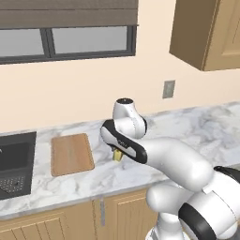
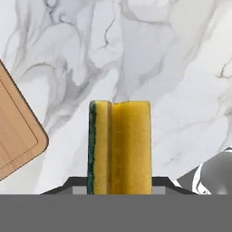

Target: Pick up the sponge from the counter and clean the cutting board by briefly scrubbing or pressing down on the cutting board. Once finished, release the sponge.

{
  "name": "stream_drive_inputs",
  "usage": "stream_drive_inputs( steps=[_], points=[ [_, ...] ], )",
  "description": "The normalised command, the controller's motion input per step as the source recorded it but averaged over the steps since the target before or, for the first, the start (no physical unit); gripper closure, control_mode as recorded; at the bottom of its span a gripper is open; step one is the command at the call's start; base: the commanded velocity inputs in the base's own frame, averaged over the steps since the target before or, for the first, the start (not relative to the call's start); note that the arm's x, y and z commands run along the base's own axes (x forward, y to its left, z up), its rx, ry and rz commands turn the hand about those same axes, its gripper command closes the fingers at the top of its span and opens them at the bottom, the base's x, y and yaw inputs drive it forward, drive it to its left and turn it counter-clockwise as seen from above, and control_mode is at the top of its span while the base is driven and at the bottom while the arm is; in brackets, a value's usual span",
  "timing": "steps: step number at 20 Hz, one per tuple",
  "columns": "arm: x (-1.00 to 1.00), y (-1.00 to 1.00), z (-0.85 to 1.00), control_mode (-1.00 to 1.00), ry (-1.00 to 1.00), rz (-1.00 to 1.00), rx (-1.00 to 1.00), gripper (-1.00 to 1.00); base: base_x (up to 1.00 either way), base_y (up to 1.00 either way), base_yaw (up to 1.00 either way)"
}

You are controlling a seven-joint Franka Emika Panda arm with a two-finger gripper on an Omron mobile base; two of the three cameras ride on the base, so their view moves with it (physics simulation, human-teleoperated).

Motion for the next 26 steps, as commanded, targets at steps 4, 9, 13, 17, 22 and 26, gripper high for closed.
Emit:
stream_drive_inputs(
  steps=[4, 9, 13, 17, 22, 26],
  points=[
    [0.0, 0.0, 0.0, 1.0, 0.0, 0.0, 0.0, 1.0, -0.05, 0.89, -0.09],
    [0.0, 0.0, 0.0, 1.0, 0.0, 0.0, 0.0, 1.0, -0.01, 0.53, 0.1],
    [0.0, 0.0, 0.0, 1.0, 0.0, 0.0, 0.0, 1.0, 0.03, 0.39, 0.14],
    [0.0, 0.0, 0.0, 1.0, 0.0, 0.0, 0.0, 1.0, 0.35, 0.16, 0.02],
    [0.0, 0.0, 0.0, 1.0, 0.0, 0.0, 0.0, 1.0, 0.4, 0.12, 0.0],
    [0.0, 0.0, 0.0, 1.0, 0.0, 0.0, 0.0, 1.0, 0.37, 0.08, 0.0]
  ],
)
